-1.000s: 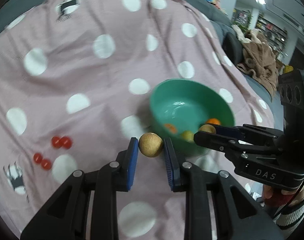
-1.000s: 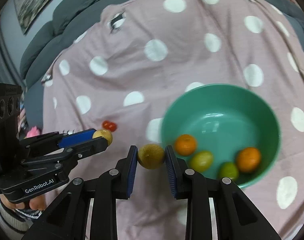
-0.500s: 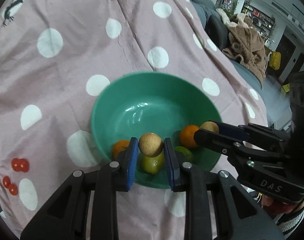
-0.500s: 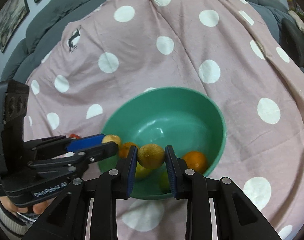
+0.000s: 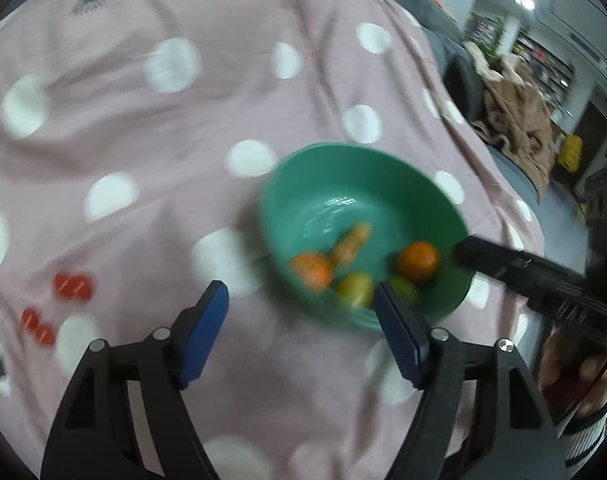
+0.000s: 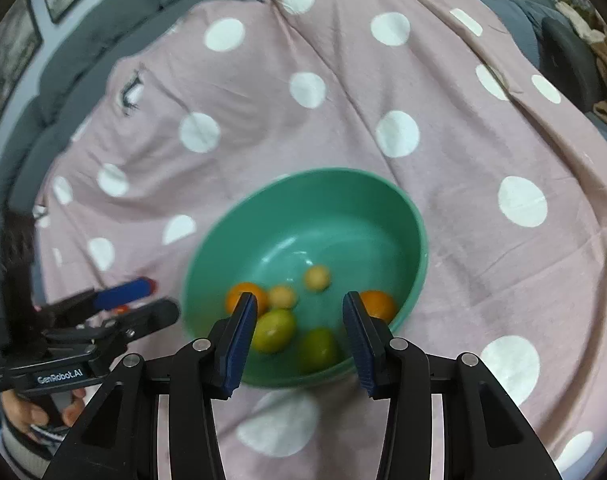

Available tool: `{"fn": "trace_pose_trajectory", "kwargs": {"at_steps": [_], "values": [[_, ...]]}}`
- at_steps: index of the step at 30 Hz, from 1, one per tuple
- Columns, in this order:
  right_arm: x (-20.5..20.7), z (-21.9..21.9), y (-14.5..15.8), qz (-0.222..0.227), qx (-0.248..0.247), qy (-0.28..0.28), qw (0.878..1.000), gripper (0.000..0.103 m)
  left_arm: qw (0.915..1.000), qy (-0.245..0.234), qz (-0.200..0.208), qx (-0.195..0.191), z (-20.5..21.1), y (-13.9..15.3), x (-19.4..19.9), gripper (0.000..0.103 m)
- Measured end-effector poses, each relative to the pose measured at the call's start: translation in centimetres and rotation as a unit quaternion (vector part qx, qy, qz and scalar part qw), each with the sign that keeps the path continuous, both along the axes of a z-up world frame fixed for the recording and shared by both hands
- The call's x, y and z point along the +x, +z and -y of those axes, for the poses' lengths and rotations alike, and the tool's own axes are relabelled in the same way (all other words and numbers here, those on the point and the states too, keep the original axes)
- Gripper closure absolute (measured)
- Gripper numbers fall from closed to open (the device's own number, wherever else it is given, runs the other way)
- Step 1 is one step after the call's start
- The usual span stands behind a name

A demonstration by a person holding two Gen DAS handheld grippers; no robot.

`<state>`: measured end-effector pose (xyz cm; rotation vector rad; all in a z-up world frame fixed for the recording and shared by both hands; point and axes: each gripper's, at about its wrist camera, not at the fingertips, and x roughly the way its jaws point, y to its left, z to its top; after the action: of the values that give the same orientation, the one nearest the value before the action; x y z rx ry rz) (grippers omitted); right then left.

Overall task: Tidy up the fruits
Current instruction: 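Carry both small yellow fruits over the green bowl and open both tools, then move both open tools back toward the cherry tomatoes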

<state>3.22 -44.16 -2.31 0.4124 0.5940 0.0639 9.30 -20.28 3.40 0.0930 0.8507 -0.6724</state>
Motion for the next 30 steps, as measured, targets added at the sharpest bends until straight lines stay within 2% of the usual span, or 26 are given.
{"fn": "trace_pose_trajectory", "kwargs": {"at_steps": [5, 8, 14, 18, 24, 30], "values": [[-2.3, -1.7, -0.4, 0.016, 0.005, 0.031, 0.999, 0.058, 0.9966, 0.076, -0.031, 0.002, -8.2, -2.4, -2.8, 0.027], [-3.2, -3.5, -1.0, 0.012, 0.003, 0.061, 0.998, 0.058, 0.9893, 0.136, -0.051, 0.010, -14.1, -3.7, -4.7, 0.027], [-3.1, -6.9, -1.9, -0.009, 0.001, 0.102, 0.995, 0.058, 0.9736, 0.212, -0.083, -0.004, -21.5, -4.9, -8.3, 0.027], [-2.7, -9.8, -2.0, -0.017, 0.005, 0.134, 0.991, 0.058, 0.9693, 0.228, -0.088, -0.023, -23.2, -4.8, -9.6, 0.027], [-2.5, -14.1, -1.7, -0.026, -0.028, 0.181, 0.983, 0.058, 0.9700, 0.221, -0.090, -0.048, -23.4, -5.2, -10.1, 0.027], [-1.8, -16.4, -2.4, -0.049, -0.052, 0.200, 0.977, 0.058, 0.9704, 0.211, -0.097, -0.065, -23.5, -5.6, -9.7, 0.027]]}}
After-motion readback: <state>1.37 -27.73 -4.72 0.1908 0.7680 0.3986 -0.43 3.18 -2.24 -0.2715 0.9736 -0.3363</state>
